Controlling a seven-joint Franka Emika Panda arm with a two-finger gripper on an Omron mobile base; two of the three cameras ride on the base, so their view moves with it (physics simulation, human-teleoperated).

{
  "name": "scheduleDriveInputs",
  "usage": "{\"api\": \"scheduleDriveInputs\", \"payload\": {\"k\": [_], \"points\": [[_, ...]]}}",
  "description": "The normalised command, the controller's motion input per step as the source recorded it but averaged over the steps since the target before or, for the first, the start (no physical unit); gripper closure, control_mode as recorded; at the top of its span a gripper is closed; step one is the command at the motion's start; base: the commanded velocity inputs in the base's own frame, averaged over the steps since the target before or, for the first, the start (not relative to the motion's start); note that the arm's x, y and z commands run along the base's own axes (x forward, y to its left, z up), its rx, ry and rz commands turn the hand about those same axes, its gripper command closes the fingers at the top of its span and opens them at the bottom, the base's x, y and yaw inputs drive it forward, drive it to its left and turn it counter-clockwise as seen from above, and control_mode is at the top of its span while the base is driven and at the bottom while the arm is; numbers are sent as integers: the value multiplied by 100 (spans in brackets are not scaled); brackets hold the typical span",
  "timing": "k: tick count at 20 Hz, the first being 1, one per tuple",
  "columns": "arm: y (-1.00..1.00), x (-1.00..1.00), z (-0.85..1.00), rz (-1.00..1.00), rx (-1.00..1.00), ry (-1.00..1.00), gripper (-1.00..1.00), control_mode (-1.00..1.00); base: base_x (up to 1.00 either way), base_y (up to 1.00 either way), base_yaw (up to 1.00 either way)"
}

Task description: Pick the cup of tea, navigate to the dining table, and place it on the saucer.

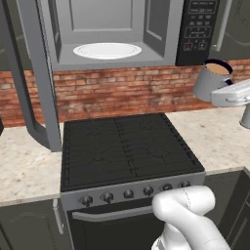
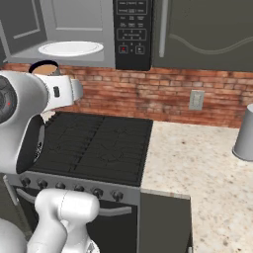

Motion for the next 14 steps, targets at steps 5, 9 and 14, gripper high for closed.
{"api": "scheduleDriveInputs", "payload": {"k": [5, 9, 14], "points": [[0, 0, 0, 0, 0, 0, 100, -100, 0, 0, 0], [-2, -28, -1, 0, 1, 0, 100, 100, -20, -1, 0], [0, 0, 0, 0, 0, 0, 100, 100, -95, -2, -1]]}}
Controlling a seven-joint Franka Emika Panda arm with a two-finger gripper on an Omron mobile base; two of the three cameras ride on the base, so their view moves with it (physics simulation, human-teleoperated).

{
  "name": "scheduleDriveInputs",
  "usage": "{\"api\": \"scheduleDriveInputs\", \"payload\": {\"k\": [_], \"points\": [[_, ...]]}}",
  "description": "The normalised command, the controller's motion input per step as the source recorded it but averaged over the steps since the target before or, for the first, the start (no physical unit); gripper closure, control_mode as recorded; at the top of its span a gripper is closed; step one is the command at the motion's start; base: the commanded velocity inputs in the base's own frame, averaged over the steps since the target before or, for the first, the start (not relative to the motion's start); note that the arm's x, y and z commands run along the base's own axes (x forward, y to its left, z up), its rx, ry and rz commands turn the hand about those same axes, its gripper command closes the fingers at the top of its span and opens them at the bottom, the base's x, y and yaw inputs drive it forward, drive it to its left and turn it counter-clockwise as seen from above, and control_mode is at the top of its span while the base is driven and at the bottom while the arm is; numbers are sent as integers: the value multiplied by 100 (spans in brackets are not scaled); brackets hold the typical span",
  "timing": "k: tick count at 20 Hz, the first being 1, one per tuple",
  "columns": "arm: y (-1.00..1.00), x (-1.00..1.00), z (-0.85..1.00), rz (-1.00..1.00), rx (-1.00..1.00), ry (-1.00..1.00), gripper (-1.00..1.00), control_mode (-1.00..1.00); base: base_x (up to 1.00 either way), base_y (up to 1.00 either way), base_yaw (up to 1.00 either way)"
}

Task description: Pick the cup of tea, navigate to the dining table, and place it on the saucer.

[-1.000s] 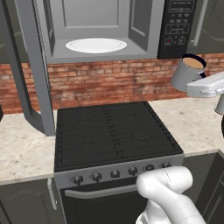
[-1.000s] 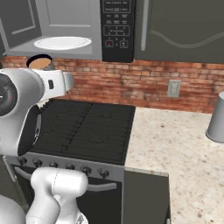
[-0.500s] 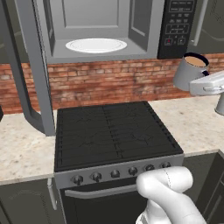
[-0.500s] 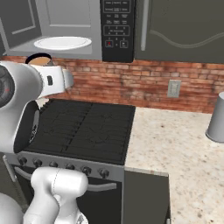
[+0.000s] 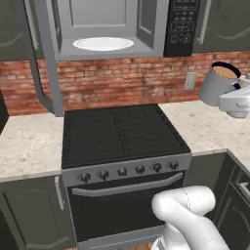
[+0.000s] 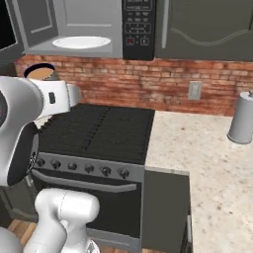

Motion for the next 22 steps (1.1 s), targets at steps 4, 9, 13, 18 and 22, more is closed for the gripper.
{"api": "scheduleDriveInputs", "payload": {"k": [4, 9, 13, 18, 22], "points": [[0, 0, 0, 0, 0, 0, 100, 100, -100, -3, -27], [0, 0, 0, 0, 0, 0, 100, 100, -89, 0, -61], [0, 0, 0, 0, 0, 0, 100, 100, -68, 0, -73], [0, 0, 0, 0, 0, 0, 100, 100, -84, 0, -71], [0, 0, 0, 0, 0, 0, 100, 100, -88, -4, -67]]}}
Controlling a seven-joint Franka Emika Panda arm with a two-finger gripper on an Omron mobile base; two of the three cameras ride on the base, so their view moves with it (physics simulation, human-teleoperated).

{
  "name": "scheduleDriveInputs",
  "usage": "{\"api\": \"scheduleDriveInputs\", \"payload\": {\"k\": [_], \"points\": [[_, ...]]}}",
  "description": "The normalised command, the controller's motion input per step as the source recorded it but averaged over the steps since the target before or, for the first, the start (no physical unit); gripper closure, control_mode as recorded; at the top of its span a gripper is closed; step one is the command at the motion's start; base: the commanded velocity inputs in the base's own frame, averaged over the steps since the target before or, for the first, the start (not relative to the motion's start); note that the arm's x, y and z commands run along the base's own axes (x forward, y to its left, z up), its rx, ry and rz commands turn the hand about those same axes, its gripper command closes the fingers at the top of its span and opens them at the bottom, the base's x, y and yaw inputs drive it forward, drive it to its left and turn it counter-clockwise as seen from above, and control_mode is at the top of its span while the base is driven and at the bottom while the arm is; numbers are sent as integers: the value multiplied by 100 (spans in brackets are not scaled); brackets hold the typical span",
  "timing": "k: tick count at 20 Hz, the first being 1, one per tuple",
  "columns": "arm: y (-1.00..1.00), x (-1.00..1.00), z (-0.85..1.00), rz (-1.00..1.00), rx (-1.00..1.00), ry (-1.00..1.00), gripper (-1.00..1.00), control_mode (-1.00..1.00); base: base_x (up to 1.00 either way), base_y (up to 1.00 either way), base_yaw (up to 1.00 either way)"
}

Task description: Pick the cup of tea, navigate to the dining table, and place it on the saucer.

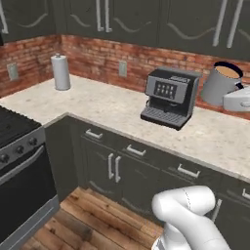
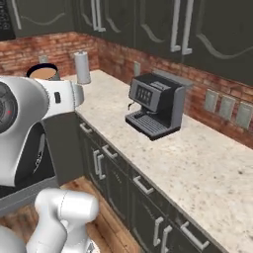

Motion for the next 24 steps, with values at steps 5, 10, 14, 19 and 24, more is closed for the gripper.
{"api": "scheduleDriveInputs", "payload": {"k": [5, 10, 14, 19, 24], "points": [[0, 0, 0, 0, 0, 0, 100, 100, -57, -2, -74], [0, 0, 0, 0, 0, 0, 100, 100, -31, -1, -77], [0, 0, 0, 0, 0, 0, 100, 100, -4, -10, -80], [0, 0, 0, 0, 0, 0, 100, 100, 0, -16, -88], [0, 0, 0, 0, 0, 0, 100, 100, 0, -10, -89]]}}
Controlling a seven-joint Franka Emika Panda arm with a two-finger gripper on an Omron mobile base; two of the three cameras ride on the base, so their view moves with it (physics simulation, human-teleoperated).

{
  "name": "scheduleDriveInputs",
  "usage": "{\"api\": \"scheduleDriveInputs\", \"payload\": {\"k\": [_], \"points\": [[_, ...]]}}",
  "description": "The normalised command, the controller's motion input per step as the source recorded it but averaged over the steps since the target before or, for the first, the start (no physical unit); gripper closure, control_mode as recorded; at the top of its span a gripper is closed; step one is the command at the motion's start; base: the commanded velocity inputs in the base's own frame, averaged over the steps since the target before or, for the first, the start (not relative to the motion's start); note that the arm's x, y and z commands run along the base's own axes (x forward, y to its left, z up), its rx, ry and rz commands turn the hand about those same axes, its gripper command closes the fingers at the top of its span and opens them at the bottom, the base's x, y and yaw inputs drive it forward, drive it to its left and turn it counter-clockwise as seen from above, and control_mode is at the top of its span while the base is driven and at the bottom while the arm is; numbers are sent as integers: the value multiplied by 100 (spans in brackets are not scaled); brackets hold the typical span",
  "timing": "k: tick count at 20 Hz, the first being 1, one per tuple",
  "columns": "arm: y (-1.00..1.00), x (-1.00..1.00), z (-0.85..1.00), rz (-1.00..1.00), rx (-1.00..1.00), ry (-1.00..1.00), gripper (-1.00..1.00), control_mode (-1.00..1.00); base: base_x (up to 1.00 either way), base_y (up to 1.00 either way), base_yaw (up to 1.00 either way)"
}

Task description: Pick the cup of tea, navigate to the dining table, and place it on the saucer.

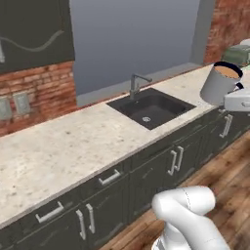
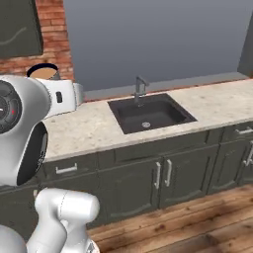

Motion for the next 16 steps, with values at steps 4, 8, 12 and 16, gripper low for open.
{"api": "scheduleDriveInputs", "payload": {"k": [4, 8, 12, 16], "points": [[0, 0, 0, 0, 0, 0, 100, 100, 0, -12, -88], [0, 0, 0, 0, 0, 0, 100, 100, 0, -8, -88], [0, 0, 0, 0, 0, 0, 100, 100, 0, -7, -87], [0, 0, 0, 0, 0, 0, 100, 100, 0, -3, -87]]}}
